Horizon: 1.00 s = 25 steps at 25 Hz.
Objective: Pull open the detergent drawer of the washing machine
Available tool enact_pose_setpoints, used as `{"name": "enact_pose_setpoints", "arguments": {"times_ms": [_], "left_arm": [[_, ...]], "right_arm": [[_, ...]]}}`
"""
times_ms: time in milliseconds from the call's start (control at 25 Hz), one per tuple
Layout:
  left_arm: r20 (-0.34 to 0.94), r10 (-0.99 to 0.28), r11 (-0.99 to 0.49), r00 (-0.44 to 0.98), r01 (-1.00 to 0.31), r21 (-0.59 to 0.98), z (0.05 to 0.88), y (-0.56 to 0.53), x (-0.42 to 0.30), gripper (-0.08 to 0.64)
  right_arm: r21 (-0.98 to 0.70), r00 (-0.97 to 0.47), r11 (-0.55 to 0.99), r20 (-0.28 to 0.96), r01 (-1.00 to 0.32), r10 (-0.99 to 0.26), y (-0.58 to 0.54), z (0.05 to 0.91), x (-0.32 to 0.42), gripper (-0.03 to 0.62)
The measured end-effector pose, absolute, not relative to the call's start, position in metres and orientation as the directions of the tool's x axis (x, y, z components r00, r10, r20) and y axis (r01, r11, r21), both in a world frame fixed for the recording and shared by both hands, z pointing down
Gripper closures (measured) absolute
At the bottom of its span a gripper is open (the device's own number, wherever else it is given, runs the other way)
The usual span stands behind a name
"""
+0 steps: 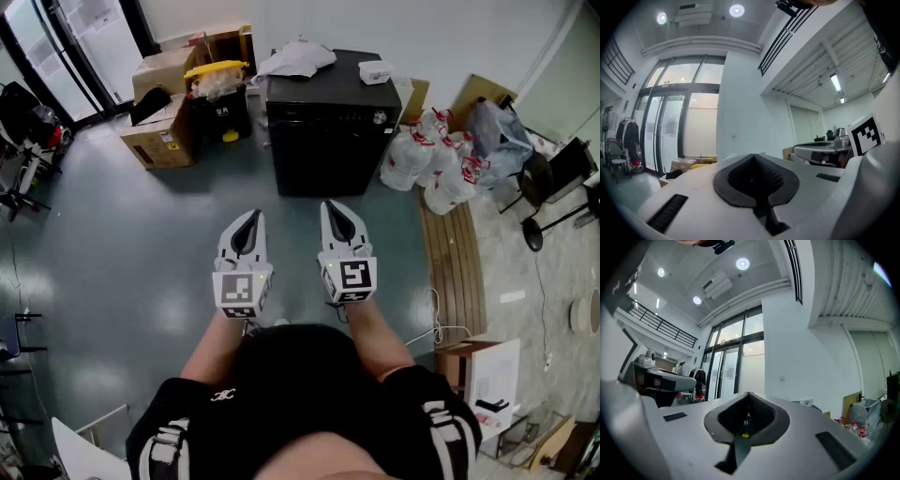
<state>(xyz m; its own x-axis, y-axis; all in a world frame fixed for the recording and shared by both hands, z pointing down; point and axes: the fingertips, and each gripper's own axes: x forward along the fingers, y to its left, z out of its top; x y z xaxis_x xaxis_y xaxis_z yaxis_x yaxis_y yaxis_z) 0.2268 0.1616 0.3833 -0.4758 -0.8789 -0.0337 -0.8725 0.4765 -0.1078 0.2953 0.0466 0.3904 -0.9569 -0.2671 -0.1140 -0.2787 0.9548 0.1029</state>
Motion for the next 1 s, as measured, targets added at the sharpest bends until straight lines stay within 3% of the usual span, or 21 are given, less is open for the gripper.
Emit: {"name": "enact_pose_setpoints", "arguments": {"times_ms": [480,1000], "left_arm": [[-0.015,-0.855,0.518,-0.518,-0.853,-0.067,0.380,0.184,0.236,0.560],[-0.011,-0.886,0.462,-0.463,-0.884,-0.063,0.391,0.188,0.198,0.559]], "right_arm": [[0.081,-0.964,0.964,-0.106,-0.253,-0.244,0.068,0.386,0.304,0.591],[0.081,-0.955,0.954,-0.087,-0.290,-0.283,0.076,0.399,0.264,0.591]]}}
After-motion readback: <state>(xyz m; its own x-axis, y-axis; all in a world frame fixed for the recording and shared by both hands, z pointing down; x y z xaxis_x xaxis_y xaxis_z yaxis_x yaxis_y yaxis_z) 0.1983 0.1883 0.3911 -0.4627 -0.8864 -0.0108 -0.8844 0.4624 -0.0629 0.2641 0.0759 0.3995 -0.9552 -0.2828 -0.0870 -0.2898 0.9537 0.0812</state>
